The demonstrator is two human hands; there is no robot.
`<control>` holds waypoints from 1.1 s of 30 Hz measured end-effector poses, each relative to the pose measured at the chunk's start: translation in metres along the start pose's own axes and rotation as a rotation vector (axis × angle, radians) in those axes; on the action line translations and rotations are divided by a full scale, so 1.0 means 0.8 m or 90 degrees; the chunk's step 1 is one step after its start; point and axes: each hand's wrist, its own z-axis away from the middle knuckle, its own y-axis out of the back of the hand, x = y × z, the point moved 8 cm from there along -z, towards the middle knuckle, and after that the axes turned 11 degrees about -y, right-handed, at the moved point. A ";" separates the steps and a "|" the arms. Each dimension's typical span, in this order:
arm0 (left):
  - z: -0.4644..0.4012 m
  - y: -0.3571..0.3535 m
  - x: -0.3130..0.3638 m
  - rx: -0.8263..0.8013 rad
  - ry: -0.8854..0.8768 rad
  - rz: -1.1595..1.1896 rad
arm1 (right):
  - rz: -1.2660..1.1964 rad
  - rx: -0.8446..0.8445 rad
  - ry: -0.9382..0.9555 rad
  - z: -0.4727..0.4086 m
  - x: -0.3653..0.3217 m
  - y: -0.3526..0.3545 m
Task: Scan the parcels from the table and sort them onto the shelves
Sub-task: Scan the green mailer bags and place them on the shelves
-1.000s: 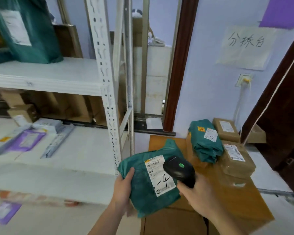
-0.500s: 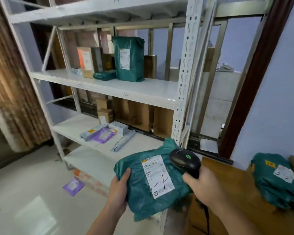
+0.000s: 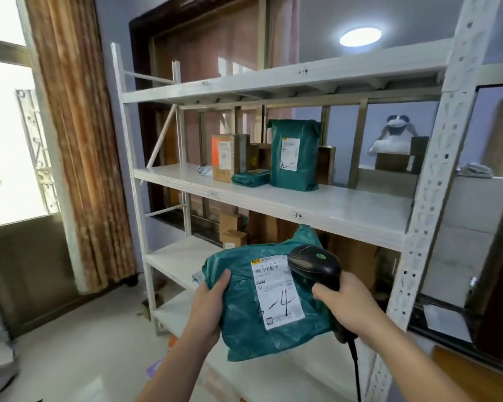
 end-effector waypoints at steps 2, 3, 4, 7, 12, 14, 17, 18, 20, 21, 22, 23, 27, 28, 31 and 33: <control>-0.029 0.008 0.019 0.002 -0.015 0.002 | -0.013 -0.001 0.017 -0.016 -0.024 -0.012; -0.044 0.011 0.027 0.003 -0.024 0.003 | -0.017 -0.001 0.028 -0.024 -0.036 -0.016; -0.057 0.011 0.035 0.007 -0.034 0.004 | -0.018 0.002 0.042 -0.032 -0.049 -0.019; -0.099 0.009 0.053 0.022 -0.072 0.006 | -0.026 0.023 0.080 -0.057 -0.080 -0.022; -0.177 -0.018 0.066 0.034 -0.109 0.026 | -0.034 0.016 0.129 -0.107 -0.115 -0.024; -0.211 -0.040 0.074 0.019 -0.126 0.029 | -0.036 0.033 0.143 -0.134 -0.126 -0.017; -0.263 -0.076 0.086 -0.011 -0.156 0.022 | -0.032 0.076 0.167 -0.177 -0.144 0.002; -0.279 -0.087 0.090 -0.017 -0.163 0.023 | -0.036 0.088 0.170 -0.191 -0.150 0.009; -0.312 -0.108 0.097 -0.023 -0.176 0.024 | -0.051 0.114 0.171 -0.220 -0.161 0.023; -0.328 -0.117 0.099 -0.027 -0.183 0.027 | -0.056 0.128 0.168 -0.234 -0.165 0.029; -0.341 -0.128 0.103 -0.037 -0.189 0.033 | -0.061 0.139 0.165 -0.247 -0.170 0.035; -0.355 -0.139 0.105 -0.048 -0.194 0.034 | -0.064 0.148 0.164 -0.258 -0.174 0.040; -0.408 -0.175 0.111 -0.088 -0.210 0.033 | -0.057 0.174 0.167 -0.296 -0.193 0.053; -0.422 -0.182 0.111 -0.097 -0.218 0.030 | -0.055 0.182 0.161 -0.305 -0.197 0.055; -0.466 -0.200 0.113 -0.115 -0.238 0.020 | -0.050 0.210 0.118 -0.335 -0.200 0.058; -0.497 -0.211 0.111 -0.140 -0.246 0.010 | -0.067 0.227 0.087 -0.354 -0.199 0.058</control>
